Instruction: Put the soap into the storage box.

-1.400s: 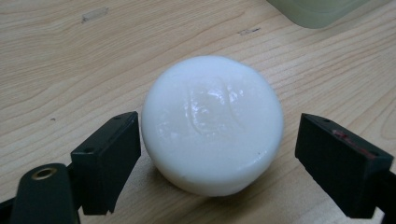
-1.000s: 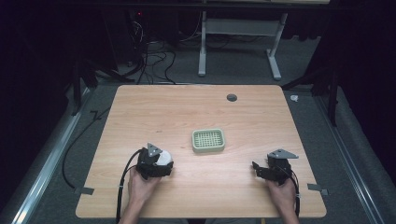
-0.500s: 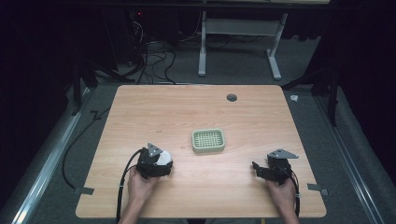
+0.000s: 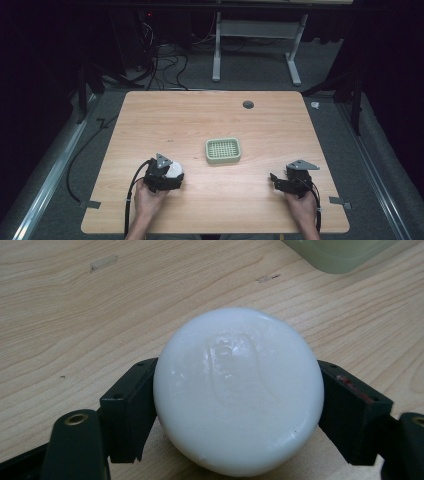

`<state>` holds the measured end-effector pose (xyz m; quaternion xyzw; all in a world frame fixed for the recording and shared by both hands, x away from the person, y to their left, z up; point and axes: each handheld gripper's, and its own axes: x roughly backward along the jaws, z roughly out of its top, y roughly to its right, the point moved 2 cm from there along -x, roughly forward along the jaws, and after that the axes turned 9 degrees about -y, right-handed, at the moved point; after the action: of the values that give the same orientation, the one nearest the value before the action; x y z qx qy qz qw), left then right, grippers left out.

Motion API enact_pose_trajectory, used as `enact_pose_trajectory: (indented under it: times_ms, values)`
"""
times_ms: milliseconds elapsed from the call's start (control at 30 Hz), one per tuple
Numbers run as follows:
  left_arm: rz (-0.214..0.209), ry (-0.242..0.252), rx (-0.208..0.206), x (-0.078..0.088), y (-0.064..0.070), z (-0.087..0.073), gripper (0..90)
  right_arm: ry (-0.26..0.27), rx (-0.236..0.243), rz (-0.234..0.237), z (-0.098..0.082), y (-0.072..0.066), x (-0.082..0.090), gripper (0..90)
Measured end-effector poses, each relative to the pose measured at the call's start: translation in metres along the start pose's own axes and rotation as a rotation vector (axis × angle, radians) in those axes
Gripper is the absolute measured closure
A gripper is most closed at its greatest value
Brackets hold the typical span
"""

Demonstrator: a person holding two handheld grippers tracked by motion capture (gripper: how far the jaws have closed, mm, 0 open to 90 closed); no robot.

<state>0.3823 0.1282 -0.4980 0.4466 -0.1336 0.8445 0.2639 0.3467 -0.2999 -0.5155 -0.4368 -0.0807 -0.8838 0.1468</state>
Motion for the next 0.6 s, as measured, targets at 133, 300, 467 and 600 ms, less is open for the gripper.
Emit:
enact_pose_trajectory:
  times_ms: [133,300,467,600]
  values:
    - [-0.009,0.000,-0.017,0.008,0.002,0.004,24.7,-0.001,-0.002,0.001,0.000,0.000,0.000,28.8]
    - [-0.037,0.006,-0.025,0.014,0.005,0.010,24.7,-0.002,-0.001,0.000,0.000,0.000,0.000,28.8]
    - [-0.057,0.011,-0.037,0.018,0.009,0.017,24.7,-0.001,0.002,0.000,0.000,0.000,0.000,28.8]
    - [-0.074,0.014,-0.051,0.020,0.011,0.022,24.7,-0.001,0.001,0.001,0.000,0.000,0.000,28.8]
